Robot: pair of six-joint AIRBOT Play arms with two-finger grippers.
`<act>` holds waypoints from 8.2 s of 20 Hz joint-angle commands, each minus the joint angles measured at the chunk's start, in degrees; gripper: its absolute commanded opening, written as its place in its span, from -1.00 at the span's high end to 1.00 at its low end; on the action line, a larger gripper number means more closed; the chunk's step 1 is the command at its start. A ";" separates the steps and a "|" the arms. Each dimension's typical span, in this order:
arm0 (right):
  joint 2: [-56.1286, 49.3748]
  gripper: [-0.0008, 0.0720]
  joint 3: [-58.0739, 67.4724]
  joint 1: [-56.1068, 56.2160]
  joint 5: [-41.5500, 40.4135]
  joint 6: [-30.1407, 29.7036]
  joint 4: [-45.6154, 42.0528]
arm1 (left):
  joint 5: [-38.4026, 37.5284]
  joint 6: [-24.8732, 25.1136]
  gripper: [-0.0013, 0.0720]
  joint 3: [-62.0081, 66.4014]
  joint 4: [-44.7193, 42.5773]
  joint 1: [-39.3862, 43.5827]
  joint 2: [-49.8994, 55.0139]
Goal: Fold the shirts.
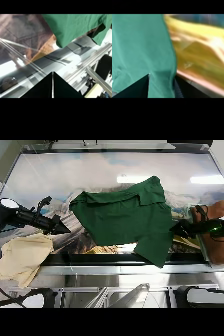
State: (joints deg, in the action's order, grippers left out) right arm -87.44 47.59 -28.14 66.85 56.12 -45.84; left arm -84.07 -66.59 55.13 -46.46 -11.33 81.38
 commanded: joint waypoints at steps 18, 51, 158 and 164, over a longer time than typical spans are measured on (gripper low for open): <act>7.50 0.93 0.48 3.23 0.85 -3.21 6.45 | 20.09 0.11 0.05 2.82 -0.52 21.35 11.80; 44.98 0.93 33.62 3.37 -6.05 -3.65 16.26 | 1.07 -7.30 0.90 49.24 9.97 14.64 -14.69; 8.07 0.28 -27.45 0.02 -6.82 -8.79 17.29 | -9.55 10.67 0.90 16.41 -1.53 -9.62 17.29; 8.00 0.93 -23.19 0.02 3.61 -11.17 18.34 | -12.24 10.60 0.91 16.20 -0.83 -10.47 16.90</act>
State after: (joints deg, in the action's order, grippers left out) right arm -79.33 22.11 -28.14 65.78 46.72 -29.32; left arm -94.63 -56.03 71.59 -47.90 -21.45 98.72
